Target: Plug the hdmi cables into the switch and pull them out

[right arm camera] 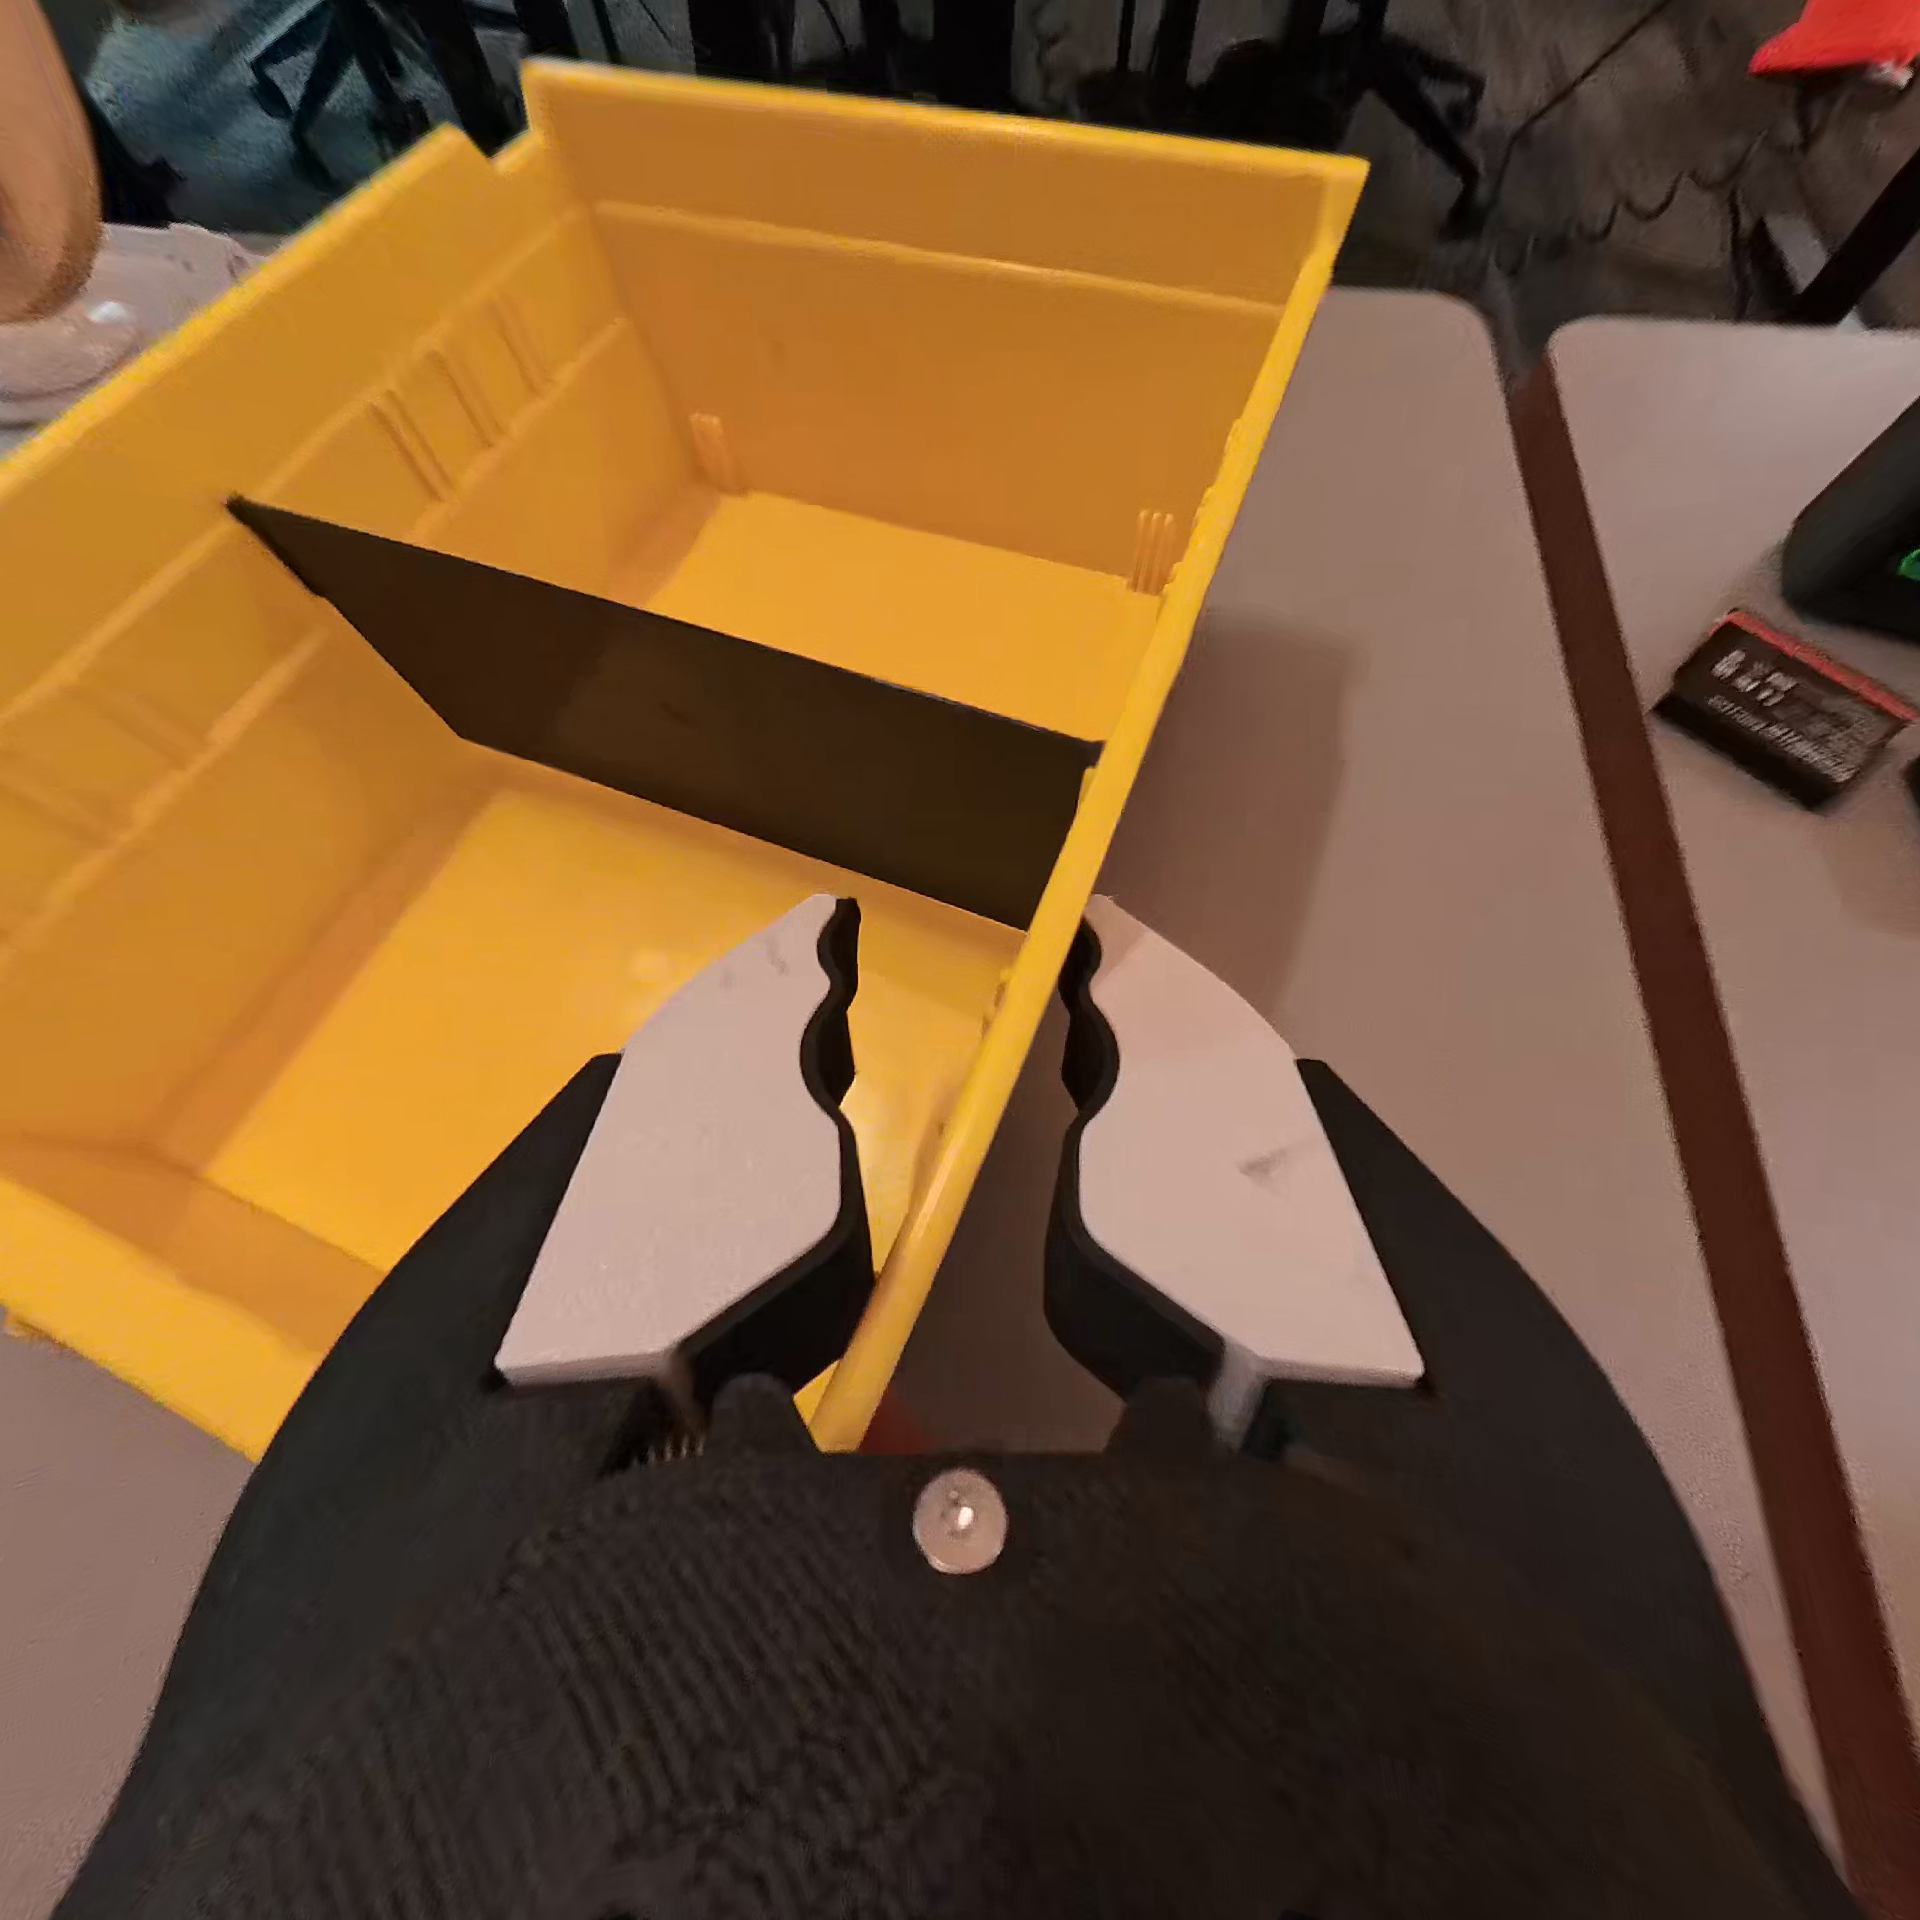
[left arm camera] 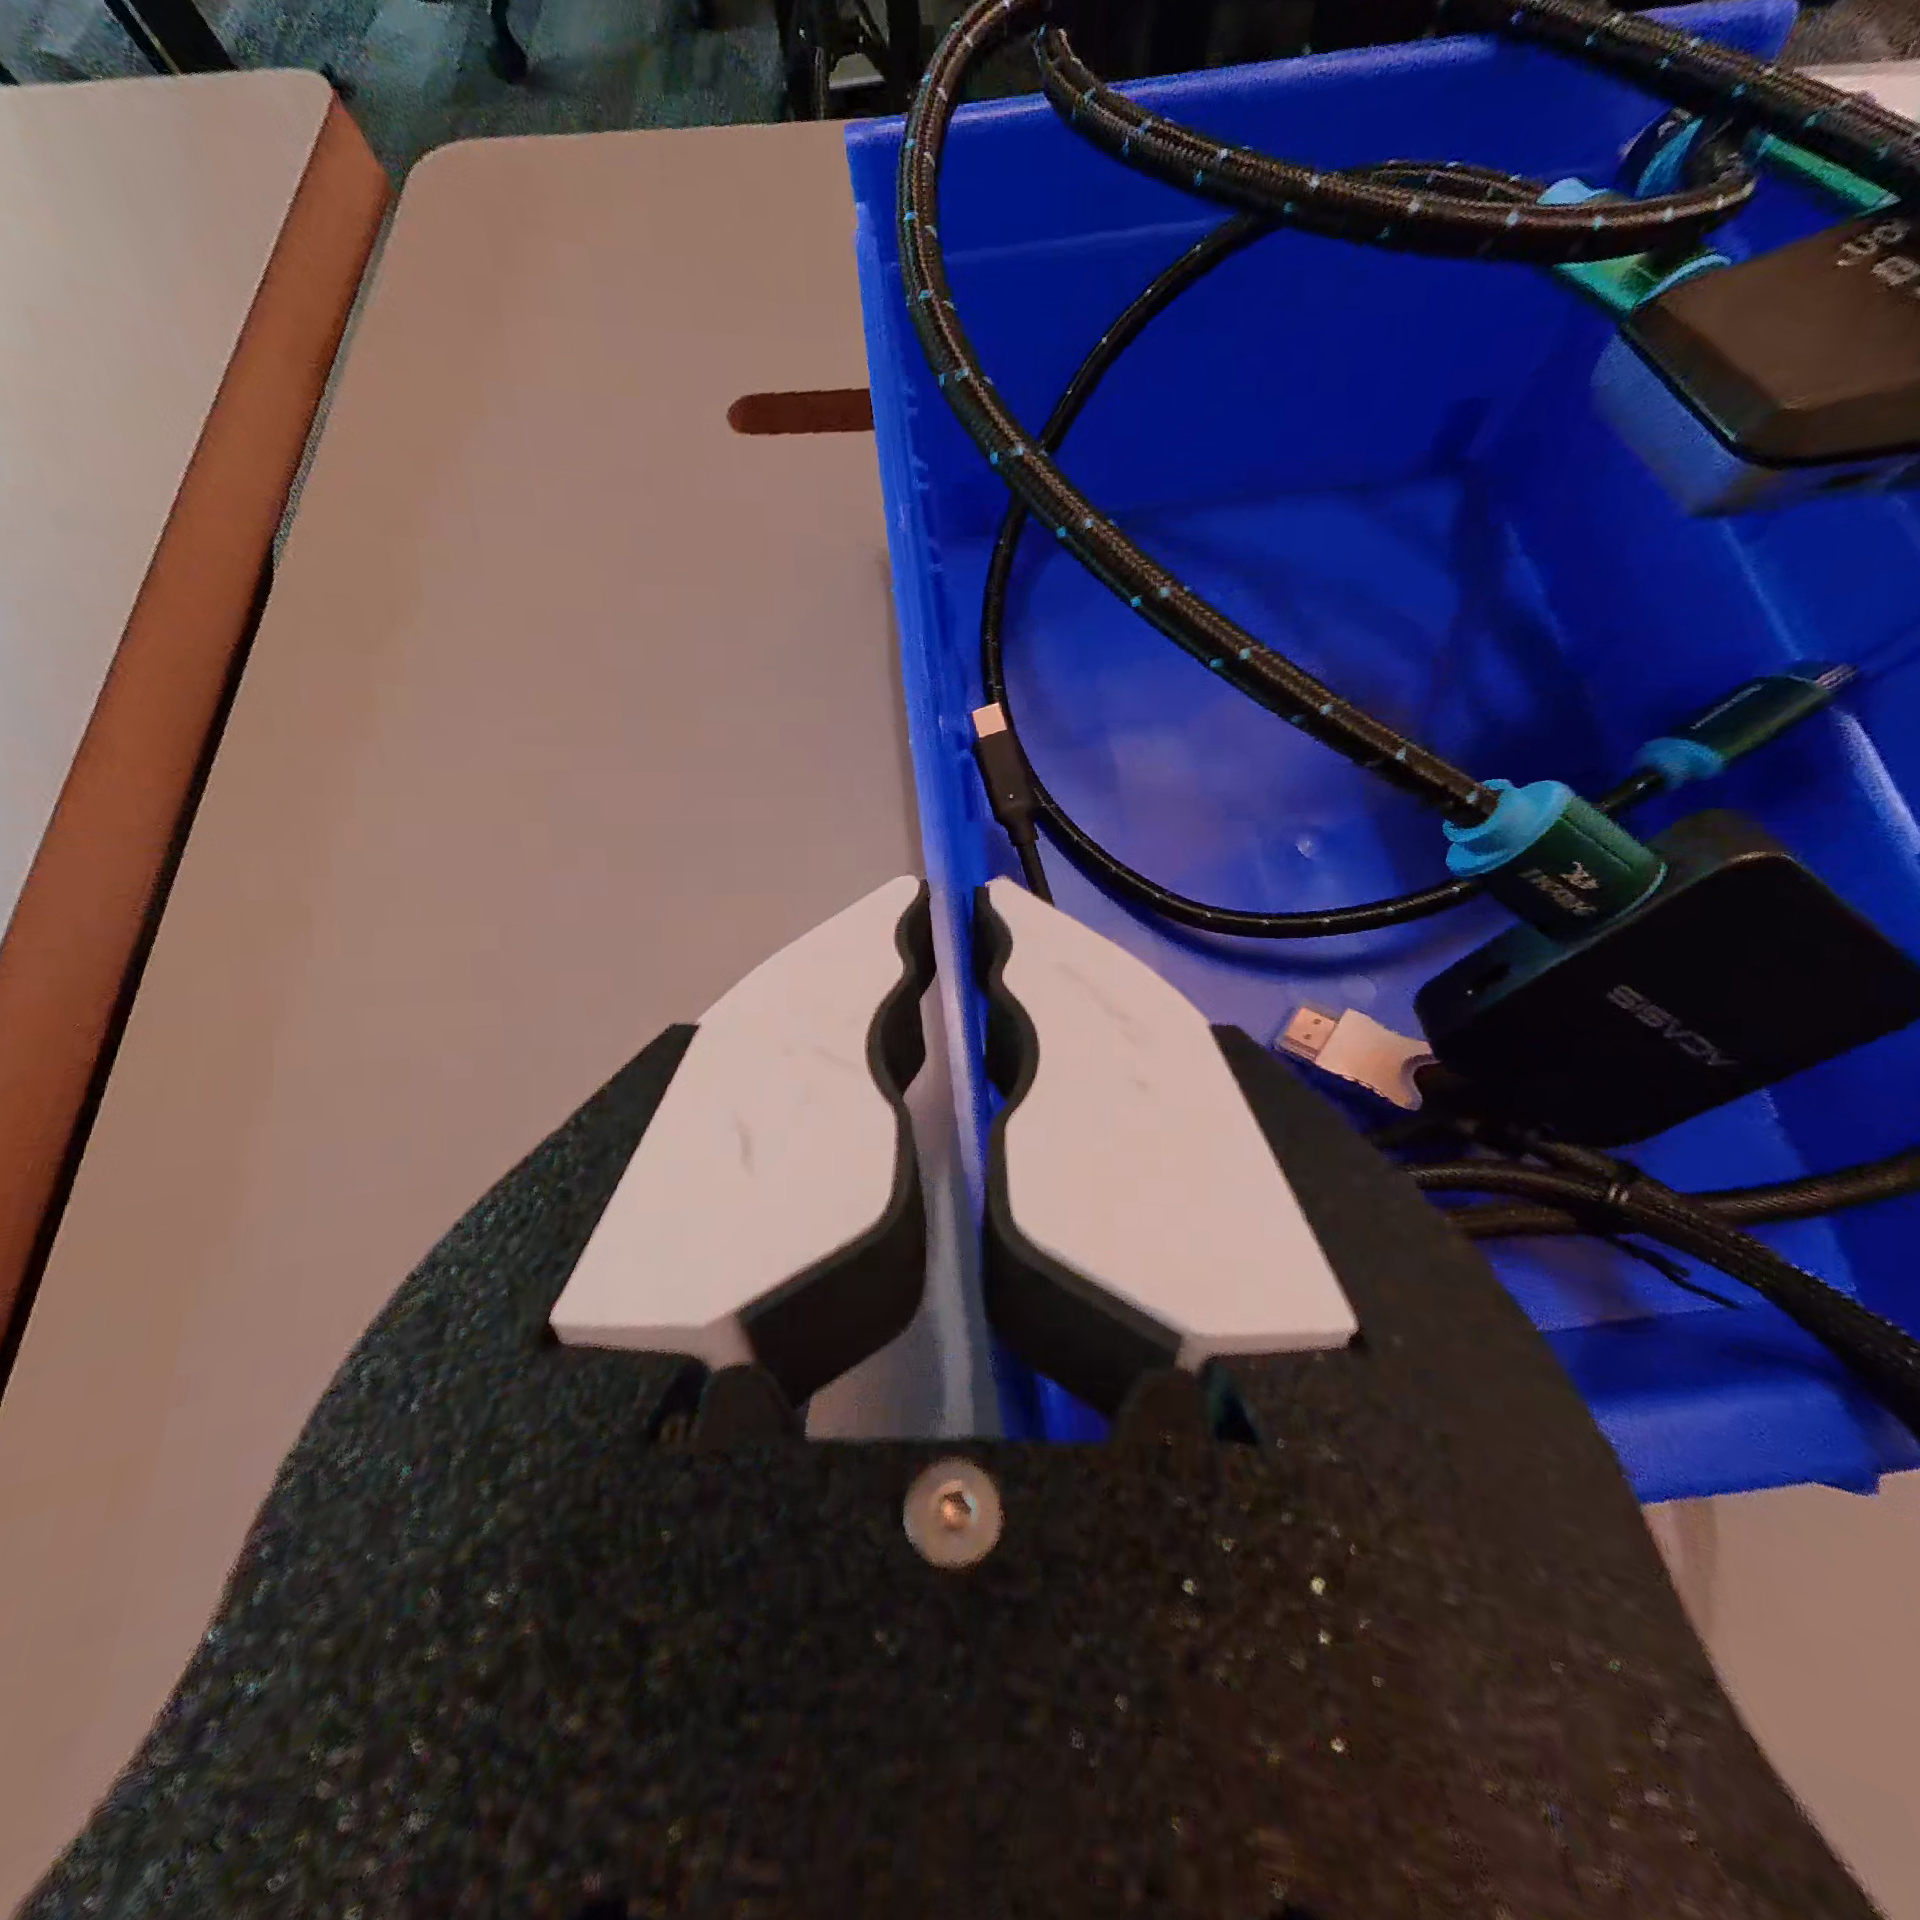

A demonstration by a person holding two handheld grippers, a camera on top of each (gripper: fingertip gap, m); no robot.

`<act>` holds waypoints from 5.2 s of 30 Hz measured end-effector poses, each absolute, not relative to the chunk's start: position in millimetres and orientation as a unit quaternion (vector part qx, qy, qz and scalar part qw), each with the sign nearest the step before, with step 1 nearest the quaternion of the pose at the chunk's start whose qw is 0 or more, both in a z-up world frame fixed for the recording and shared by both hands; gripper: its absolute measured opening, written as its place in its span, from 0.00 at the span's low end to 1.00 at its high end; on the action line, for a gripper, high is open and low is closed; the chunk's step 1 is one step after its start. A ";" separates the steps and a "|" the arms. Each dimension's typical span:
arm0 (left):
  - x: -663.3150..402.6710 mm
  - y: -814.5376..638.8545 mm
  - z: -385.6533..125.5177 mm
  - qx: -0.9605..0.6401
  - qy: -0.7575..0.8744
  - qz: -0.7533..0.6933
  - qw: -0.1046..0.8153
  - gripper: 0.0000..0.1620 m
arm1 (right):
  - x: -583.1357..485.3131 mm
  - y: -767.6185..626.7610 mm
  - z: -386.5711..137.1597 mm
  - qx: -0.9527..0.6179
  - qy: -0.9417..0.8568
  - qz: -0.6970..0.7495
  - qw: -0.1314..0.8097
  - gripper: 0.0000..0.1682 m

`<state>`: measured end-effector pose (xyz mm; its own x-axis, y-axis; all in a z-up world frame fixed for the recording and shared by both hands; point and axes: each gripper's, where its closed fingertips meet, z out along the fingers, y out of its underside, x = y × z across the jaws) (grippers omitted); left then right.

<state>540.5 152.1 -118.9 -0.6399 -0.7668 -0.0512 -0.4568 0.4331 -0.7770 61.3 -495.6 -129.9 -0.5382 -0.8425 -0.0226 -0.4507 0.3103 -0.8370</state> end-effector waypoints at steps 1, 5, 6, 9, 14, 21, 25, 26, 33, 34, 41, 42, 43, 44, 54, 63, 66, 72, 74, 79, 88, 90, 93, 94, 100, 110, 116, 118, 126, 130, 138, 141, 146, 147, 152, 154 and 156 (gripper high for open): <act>542.1 151.6 -119.0 -0.368 0.824 -0.377 0.209 0.04 | 63.4 -496.7 -136.4 -0.419 0.773 -0.410 0.242 0.22; 541.9 152.4 -118.8 -0.348 0.835 -0.363 0.224 0.05 | 68.4 -499.1 -132.8 -0.391 0.768 -0.422 0.282 0.24; 541.5 154.8 -118.4 -0.336 0.843 -0.349 0.233 0.06 | 69.1 -499.4 -132.3 -0.395 0.765 -0.426 0.278 0.24; 547.2 170.7 -100.6 -0.323 0.849 -0.291 0.299 0.27 | 63.1 -499.7 -127.6 -0.412 0.753 -0.450 0.246 0.28; 521.9 143.4 -47.5 -0.278 0.844 -0.329 0.319 0.36 | 29.5 -499.4 -60.9 -0.418 0.719 -0.527 0.175 0.58; 445.4 48.2 -42.7 -0.311 0.854 -0.417 0.032 0.37 | 61.8 -421.0 29.9 -0.444 0.596 -0.588 0.319 0.53; 429.8 19.7 -63.7 -0.349 0.853 -0.386 -0.038 0.34 | 81.9 -389.8 42.9 -0.464 0.560 -0.583 0.361 0.50; 435.0 16.1 -68.9 -0.371 0.843 -0.386 -0.042 0.37 | 86.4 -382.9 40.9 -0.477 0.556 -0.575 0.365 0.50; 464.6 -13.6 -70.1 -0.530 0.652 -0.490 -0.231 0.28 | 103.5 -354.0 31.9 -0.542 0.528 -0.549 0.356 0.52; 459.1 -20.0 -77.3 -0.530 0.651 -0.481 -0.254 0.28 | 105.2 -352.1 31.6 -0.544 0.526 -0.547 0.358 0.51; 454.3 -39.5 -84.5 -0.493 0.652 -0.529 -0.228 0.13 | 115.6 -333.9 34.2 -0.561 0.506 -0.545 0.364 0.49; 455.0 -38.4 -80.5 -0.493 0.643 -0.542 -0.223 0.13 | 116.6 -331.8 33.5 -0.566 0.503 -0.545 0.361 0.49; 453.7 -37.2 -75.9 -0.485 0.641 -0.552 -0.221 0.12 | 117.3 -330.3 32.4 -0.572 0.500 -0.544 0.356 0.49; 450.9 -35.7 -71.1 -0.469 0.649 -0.560 -0.211 0.12 | 118.0 -329.5 30.9 -0.576 0.500 -0.543 0.352 0.49; 402.3 -22.8 66.0 -0.340 0.651 -0.657 -0.168 0.11 | 123.7 -317.3 27.9 -0.595 0.489 -0.529 0.358 0.49; 403.4 -8.6 90.4 -0.340 0.637 -0.654 -0.227 0.11 | 127.6 -314.0 22.2 -0.604 0.488 -0.523 0.351 0.48; 424.3 -0.4 65.1 -0.355 0.661 -0.631 -0.200 0.11 | 128.6 -312.2 20.2 -0.608 0.488 -0.520 0.349 0.48; 407.4 6.4 79.4 -0.313 0.688 -0.625 -0.195 0.11 | 126.2 -315.6 20.6 -0.609 0.488 -0.526 0.338 0.48; 393.7 8.5 95.1 -0.271 0.715 -0.620 -0.173 0.11 | 125.7 -314.2 22.7 -0.604 0.490 -0.521 0.351 0.48; 347.2 9.4 140.5 -0.156 0.746 -0.632 -0.139 0.11 | 130.2 -281.6 25.4 -0.609 0.479 -0.452 0.442 0.48; 245.6 -30.8 124.3 -0.011 0.801 -0.577 -0.156 0.09 | 146.7 -161.2 72.1 -0.550 0.378 -0.271 0.694 0.46; 220.8 -43.0 105.3 0.014 0.814 -0.554 -0.175 0.09 | 151.2 -140.0 80.2 -0.519 0.370 -0.233 0.734 0.46; 183.9 -58.2 77.7 0.059 0.817 -0.530 -0.219 0.09 | 159.5 -116.6 77.5 -0.489 0.370 -0.168 0.772 0.46; 174.7 -62.2 68.1 0.071 0.820 -0.520 -0.228 0.09 | 162.0 -112.8 73.9 -0.487 0.372 -0.151 0.776 0.44; 150.7 -67.5 21.5 0.154 0.864 -0.442 -0.184 0.09 | 154.2 -95.7 59.6 -0.528 0.322 -0.089 0.781 0.18; 183.7 -90.2 32.2 0.200 0.845 -0.495 0.032 0.16 | 170.9 -116.3 71.5 -0.416 0.353 -0.078 0.834 0.12; 209.0 -76.1 82.9 0.162 0.779 -0.491 0.354 0.37 | 177.0 -165.0 77.9 -0.230 0.411 -0.027 0.882 0.13; 199.2 -62.1 100.5 0.128 0.763 -0.500 0.389 0.36 | 178.0 -180.2 75.7 -0.182 0.426 -0.022 0.886 0.13; 128.5 -84.2 92.3 0.073 0.639 -0.750 0.154 0.22 | 178.9 -204.0 67.0 -0.089 0.462 -0.005 0.883 0.13; 153.1 -93.4 98.0 0.089 0.565 -0.810 0.128 0.09 | 177.1 -196.2 74.8 -0.127 0.462 -0.002 0.878 0.13; 186.1 -156.3 88.4 0.164 0.614 -0.766 0.098 0.32 | 164.1 -216.4 88.9 -0.137 0.456 -0.025 0.879 0.13; 172.9 -165.5 81.8 0.220 0.601 -0.767 0.056 0.20 | 163.9 -223.2 87.1 -0.129 0.458 -0.009 0.880 0.13; 160.8 -172.9 73.6 0.247 0.623 -0.742 0.037 0.22 | 162.4 -241.8 83.4 -0.087 0.463 -0.028 0.882 0.13; 163.8 -176.7 71.0 0.236 0.645 -0.724 0.058 0.22 | 162.7 -245.8 81.6 -0.075 0.463 -0.029 0.882 0.13; 164.2 -184.4 57.5 0.128 0.765 -0.620 0.120 0.23 | 155.9 -269.5 76.5 -0.017 0.467 -0.073 0.881 0.13; 150.1 -177.2 69.0 0.086 0.773 -0.617 0.117 0.23 | 151.2 -276.0 79.8 -0.018 0.466 -0.096 0.880 0.13; 128.1 -178.8 82.6 0.078 0.750 -0.651 0.085 0.21 | 144.5 -280.3 84.6 -0.007 0.461 -0.106 0.881 0.13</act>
<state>128.1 -178.8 82.6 -0.9733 0.0065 -0.2293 0.2279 0.1409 -0.9634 144.5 -280.3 84.6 0.5532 -0.1930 -0.8104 0.1800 0.9775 -0.1100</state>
